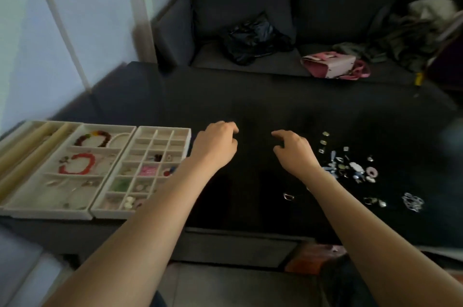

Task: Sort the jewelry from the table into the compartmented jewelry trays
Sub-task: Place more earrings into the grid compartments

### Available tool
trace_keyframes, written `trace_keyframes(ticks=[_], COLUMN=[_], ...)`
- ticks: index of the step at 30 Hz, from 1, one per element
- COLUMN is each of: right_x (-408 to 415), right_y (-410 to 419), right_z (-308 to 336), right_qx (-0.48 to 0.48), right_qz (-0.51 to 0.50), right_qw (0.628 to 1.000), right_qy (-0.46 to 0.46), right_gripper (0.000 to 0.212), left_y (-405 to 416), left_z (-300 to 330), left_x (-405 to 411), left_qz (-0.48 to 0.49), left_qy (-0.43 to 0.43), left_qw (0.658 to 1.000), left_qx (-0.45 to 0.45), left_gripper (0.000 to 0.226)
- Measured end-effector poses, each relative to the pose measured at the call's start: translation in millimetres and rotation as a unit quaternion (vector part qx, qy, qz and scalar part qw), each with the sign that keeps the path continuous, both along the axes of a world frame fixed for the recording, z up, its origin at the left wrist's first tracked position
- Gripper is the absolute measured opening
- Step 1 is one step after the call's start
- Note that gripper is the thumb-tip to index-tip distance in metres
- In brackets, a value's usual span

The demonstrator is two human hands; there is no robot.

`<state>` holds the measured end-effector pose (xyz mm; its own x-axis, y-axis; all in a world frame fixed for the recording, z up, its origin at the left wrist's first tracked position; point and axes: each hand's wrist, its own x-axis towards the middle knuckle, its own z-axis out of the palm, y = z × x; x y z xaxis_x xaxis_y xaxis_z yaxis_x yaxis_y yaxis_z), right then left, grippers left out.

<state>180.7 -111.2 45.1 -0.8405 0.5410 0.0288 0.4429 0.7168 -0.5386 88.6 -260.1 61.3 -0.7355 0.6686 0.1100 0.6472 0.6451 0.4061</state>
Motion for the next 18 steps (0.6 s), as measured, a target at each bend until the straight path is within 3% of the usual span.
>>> trace_keyframes(ticks=[4,10,18], right_x=[39.9,74.3,62.8], right_y=[66.9,139.5,181.7], right_z=[-12.1,-40.7,-55.6], right_qx=[0.025,0.016,0.037], right_qz=[-0.074,-0.081,-0.013], right_qw=[0.996,0.991,0.992], right_qy=[-0.032,-0.101,-0.121], right_gripper=[0.05,0.059,0.048], left_y=[75.0,171.5,243.9], left_z=[-8.1,-41.6,-59.4], left_x=[22.3,47.0,26.5], left_qz=[-0.067,-0.229,-0.235], left_qy=[-0.024,-0.065,-0.066], left_qw=[0.997,0.968,0.965], left_qx=[0.013,-0.075,-0.097], left_gripper=[0.037,0.061,0.068])
